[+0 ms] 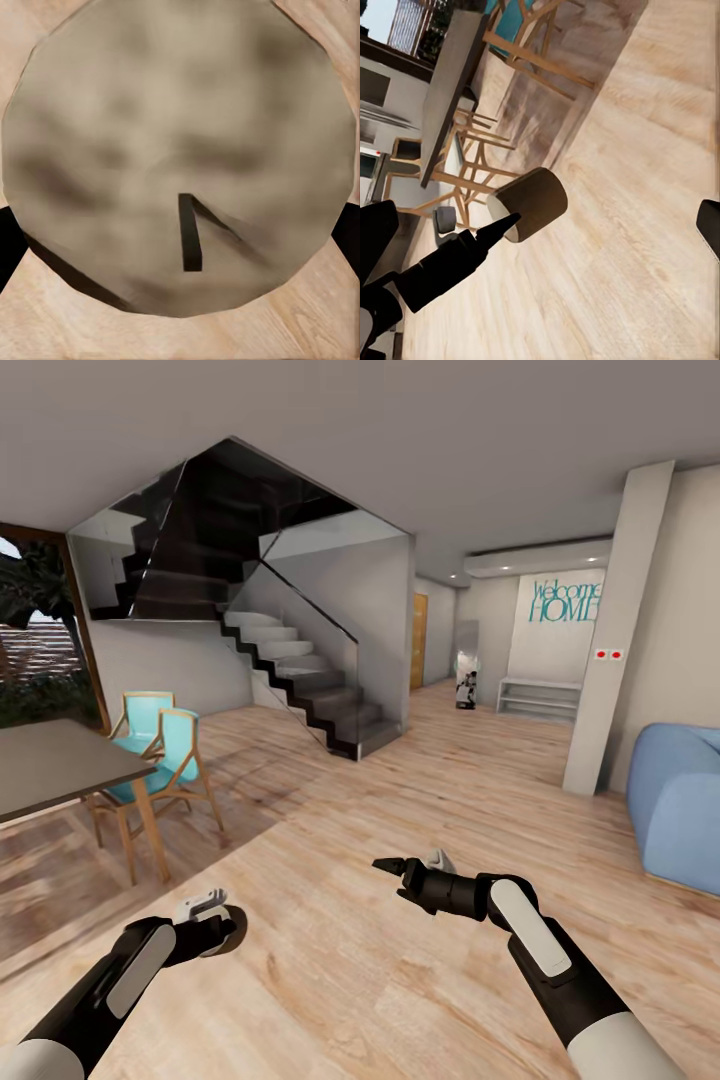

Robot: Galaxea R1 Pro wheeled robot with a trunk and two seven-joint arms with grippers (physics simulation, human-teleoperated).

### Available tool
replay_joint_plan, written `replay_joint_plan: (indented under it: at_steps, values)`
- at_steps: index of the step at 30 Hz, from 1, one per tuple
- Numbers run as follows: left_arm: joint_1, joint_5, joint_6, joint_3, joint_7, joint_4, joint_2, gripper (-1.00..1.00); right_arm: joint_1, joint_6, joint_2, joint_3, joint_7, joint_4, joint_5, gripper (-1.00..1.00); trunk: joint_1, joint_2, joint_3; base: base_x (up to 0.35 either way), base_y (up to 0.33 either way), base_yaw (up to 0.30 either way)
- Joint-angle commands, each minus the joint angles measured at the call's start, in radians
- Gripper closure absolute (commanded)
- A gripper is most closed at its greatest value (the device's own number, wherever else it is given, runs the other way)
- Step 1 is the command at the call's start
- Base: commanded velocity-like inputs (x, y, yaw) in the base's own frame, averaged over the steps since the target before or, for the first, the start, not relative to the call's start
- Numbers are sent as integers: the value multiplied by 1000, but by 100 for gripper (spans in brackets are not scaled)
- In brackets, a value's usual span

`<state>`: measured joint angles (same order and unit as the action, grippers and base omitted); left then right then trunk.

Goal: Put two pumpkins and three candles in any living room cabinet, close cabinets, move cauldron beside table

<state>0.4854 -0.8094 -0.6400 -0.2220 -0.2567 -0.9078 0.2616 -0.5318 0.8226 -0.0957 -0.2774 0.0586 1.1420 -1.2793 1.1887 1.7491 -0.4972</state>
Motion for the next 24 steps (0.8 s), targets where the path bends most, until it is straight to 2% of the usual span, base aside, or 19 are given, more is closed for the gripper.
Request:
replay_joint_plan:
  at_steps: [1,4,5,9,10,11,12,13,15,16,17,19,21,24]
  values:
    - [1,-14,-1,-2,-10,-2,1,100,-1,1,-1,-2,7,1,-7,-100,0,1,-1,188,-136,0]
    - [1,-24,-2,3,-10,-2,1,100,-1,2,0,-1,30,0,0,-100,0,1,-1,67,-48,0]
    - [1,-25,-3,4,-10,-2,2,100,-1,2,1,-1,78,0,1,-100,0,1,-1,16,-12,0]
    - [1,-26,-23,6,-9,-3,2,100,-1,4,5,0,322,8,-4,-100,0,1,-1,6,-4,0]
    - [1,-26,-82,10,-8,-8,2,100,-1,3,8,-2,442,14,-1,-100,0,1,-1,1,-1,0]
    - [1,-25,-113,18,-8,-19,2,100,-1,3,8,-4,494,14,1,-100,0,1,-1,0,0,0]
    - [1,-25,-127,25,-8,-28,2,100,-1,3,8,-5,518,14,2,-100,4,8,-4,0,0,0]
    - [-1,-25,-161,51,-8,-58,2,100,-1,2,9,-9,591,15,4,-100,8,15,-7,0,0,0]
    - [-5,-25,-201,88,-9,-87,2,100,-1,1,10,-14,688,17,4,-100,16,29,-14,0,0,0]
    - [-6,-25,-229,104,-9,-94,2,100,-1,1,13,-24,739,17,5,-100,20,36,-17,0,0,0]
    - [-7,-24,-267,124,-9,-101,2,100,-1,-2,22,-54,802,14,7,-100,23,43,-20,0,0,0]
    - [-8,-24,-303,153,-9,-105,2,100,-1,-7,40,-107,860,7,9,-100,31,57,-26,0,0,0]
    - [-8,-25,-317,173,-8,-107,2,100,-1,-9,57,-144,885,1,10,-100,39,71,-33,0,0,0]
    - [-8,-26,-335,197,-8,-109,2,100,-1,-9,74,-165,898,-9,11,-100,50,92,-42,0,0,0]
